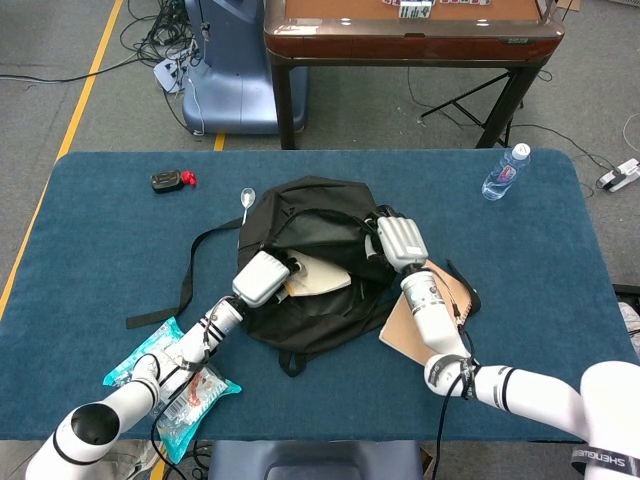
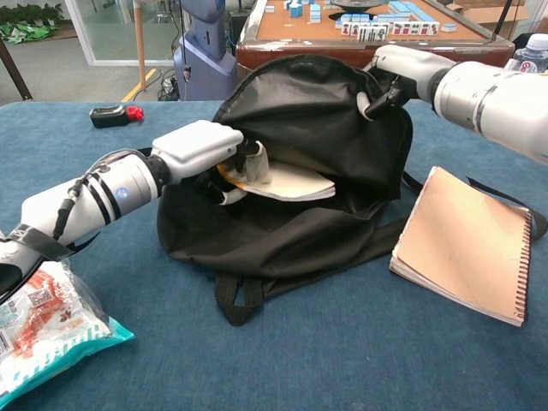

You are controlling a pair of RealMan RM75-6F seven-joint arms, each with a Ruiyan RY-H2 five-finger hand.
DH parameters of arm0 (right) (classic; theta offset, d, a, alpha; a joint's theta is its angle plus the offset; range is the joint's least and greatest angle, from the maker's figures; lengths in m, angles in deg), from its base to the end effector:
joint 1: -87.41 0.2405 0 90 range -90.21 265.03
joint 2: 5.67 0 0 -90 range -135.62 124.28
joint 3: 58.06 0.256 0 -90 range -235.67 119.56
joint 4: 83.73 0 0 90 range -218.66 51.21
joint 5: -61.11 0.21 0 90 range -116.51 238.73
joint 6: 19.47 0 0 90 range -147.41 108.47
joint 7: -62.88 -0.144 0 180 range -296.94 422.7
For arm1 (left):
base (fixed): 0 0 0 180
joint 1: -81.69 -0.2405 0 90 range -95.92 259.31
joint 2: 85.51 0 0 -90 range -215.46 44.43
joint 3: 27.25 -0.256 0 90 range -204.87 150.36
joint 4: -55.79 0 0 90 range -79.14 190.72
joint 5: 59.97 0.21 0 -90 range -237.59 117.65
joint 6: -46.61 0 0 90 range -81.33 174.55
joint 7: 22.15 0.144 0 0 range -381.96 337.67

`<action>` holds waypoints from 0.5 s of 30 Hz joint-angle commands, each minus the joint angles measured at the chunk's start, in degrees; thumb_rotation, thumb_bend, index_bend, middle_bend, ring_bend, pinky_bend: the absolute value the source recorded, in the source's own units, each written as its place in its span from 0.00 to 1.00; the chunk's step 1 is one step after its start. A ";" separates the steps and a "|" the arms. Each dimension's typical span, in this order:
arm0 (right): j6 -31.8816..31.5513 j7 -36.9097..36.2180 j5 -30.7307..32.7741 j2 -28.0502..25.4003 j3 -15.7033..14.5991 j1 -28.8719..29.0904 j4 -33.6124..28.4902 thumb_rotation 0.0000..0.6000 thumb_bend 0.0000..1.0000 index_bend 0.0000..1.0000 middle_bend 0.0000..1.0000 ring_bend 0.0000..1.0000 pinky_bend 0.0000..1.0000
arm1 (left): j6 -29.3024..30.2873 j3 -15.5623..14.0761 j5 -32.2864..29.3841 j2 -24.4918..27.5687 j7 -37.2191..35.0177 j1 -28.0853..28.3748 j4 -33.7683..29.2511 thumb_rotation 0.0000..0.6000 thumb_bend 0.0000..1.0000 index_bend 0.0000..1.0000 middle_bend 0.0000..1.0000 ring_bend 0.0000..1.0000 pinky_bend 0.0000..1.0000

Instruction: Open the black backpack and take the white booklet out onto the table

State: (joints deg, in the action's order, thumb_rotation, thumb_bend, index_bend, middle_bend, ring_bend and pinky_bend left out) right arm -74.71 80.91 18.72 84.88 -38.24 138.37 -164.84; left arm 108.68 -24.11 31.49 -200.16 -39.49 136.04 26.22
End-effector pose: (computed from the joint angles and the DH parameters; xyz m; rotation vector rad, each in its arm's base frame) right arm -0.1119 -0.4052 0.0050 1.5569 -1.2094 1.0413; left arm -0.1210 0.3997 -0.0867 -2.0537 -0.5796 -1.1839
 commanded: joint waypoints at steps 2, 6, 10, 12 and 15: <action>-0.06 0.08 0.40 0.07 0.17 0.04 0.28 1.00 0.62 0.57 0.31 0.13 0.21 | 2.03 0.32 -0.23 -0.76 -1.48 -0.60 0.84 1.00 0.53 0.57 0.53 0.46 0.28; 0.04 -0.02 0.87 0.17 0.37 0.05 0.74 1.00 0.62 0.57 0.31 0.13 0.21 | 5.47 0.48 -0.11 -1.19 -3.65 -1.55 1.59 1.00 0.57 0.66 0.62 0.52 0.32; 0.35 -0.27 0.88 0.21 0.41 0.07 0.91 1.00 0.62 0.57 0.31 0.13 0.21 | 8.96 0.26 0.44 -0.61 -6.31 -2.49 1.09 1.00 0.58 0.68 0.64 0.53 0.33; 0.41 -0.32 0.81 0.20 0.42 0.10 0.95 1.00 0.62 0.57 0.31 0.13 0.21 | 11.05 0.34 0.59 0.10 -7.68 -3.14 0.18 1.00 0.58 0.68 0.64 0.53 0.33; 0.48 -0.49 0.73 0.23 0.45 0.08 0.95 1.00 0.62 0.57 0.31 0.13 0.21 | 13.87 0.67 0.60 1.61 -9.24 -4.13 -1.83 1.00 0.58 0.68 0.64 0.53 0.33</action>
State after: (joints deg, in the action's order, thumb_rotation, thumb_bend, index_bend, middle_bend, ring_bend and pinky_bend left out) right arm -74.23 80.42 19.46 85.10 -37.80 138.45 -163.89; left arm 121.16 -23.65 31.97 -199.50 -47.68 132.66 25.57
